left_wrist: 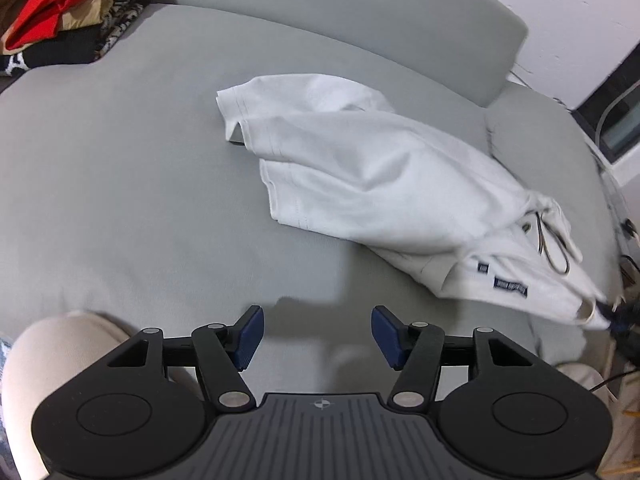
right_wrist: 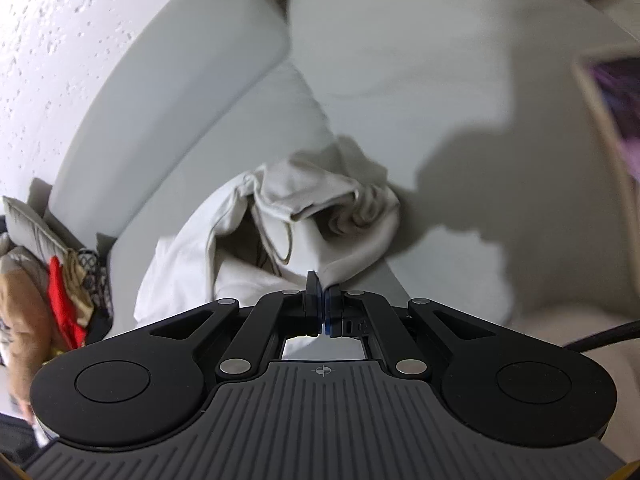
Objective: Fold clothes
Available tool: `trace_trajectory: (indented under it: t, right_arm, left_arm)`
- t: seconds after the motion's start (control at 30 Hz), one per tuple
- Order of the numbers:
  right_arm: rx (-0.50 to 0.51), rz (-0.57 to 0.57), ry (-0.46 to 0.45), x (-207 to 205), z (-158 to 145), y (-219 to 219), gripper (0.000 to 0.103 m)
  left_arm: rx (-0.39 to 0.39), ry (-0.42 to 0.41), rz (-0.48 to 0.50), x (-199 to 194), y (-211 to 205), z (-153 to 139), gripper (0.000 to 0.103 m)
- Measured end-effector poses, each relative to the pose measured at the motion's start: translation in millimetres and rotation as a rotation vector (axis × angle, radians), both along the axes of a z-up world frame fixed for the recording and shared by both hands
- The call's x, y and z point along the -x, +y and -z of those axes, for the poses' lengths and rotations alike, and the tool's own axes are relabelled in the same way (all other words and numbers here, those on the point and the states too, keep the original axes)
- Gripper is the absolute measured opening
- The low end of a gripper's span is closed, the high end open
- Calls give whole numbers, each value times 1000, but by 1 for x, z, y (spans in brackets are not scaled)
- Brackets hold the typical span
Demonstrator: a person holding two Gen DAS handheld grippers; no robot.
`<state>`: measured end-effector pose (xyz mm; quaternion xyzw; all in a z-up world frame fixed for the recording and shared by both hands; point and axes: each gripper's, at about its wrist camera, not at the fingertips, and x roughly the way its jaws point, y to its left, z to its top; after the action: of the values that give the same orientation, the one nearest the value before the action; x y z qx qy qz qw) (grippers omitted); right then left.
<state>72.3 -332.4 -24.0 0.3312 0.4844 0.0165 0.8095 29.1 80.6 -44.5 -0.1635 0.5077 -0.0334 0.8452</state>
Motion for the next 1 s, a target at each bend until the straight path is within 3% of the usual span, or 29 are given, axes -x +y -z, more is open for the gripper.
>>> trace_trajectory:
  t: [0.07,0.1,0.17,0.23,0.27,0.4,0.5,0.53,0.57,0.67,0.77,0.93,1.0]
  right_arm:
    - [-3,-33,56,8,5,-6,3]
    - [18,-68,87,3,11,-3,18]
    - [114,-111,128,6,12,6,24]
    - [128,-136,88,8,3,13,36]
    - [122,-153,59,11,-4,16,49]
    - [119,-234,-36,12,-19,35,49]
    - [113,-266,-63,8,-17,53,49]
    - [115,-272,-64,9,-17,54,49]
    - [119,-276,-63,9,-16,55,49]
    - [128,-288,-58,11,-15,56,49]
    - [134,-292,-56,15,-14,56,49]
    - [136,-267,-56,12,-10,55,49]
    - [142,-250,-52,11,-7,52,49]
  left_arm:
    - [6,7,19,2,-5,3,57]
    - [6,12,24,2,-8,5,57]
    - [9,10,5,-4,-9,9,63]
    - [40,-20,-84,-15,1,14,68]
    - [67,-29,-140,-22,8,18,66]
    - [224,6,-333,-53,36,40,60]
    - [247,38,-374,-71,41,54,57]
    - [246,37,-376,-76,41,57,46]
    - [253,46,-374,-80,40,58,3]
    - [294,100,-338,-90,38,56,1]
    - [289,33,-237,-116,24,22,0]
    - [323,-221,-49,-189,-23,-74,1]
    - [329,-297,14,-211,-43,-102,13]
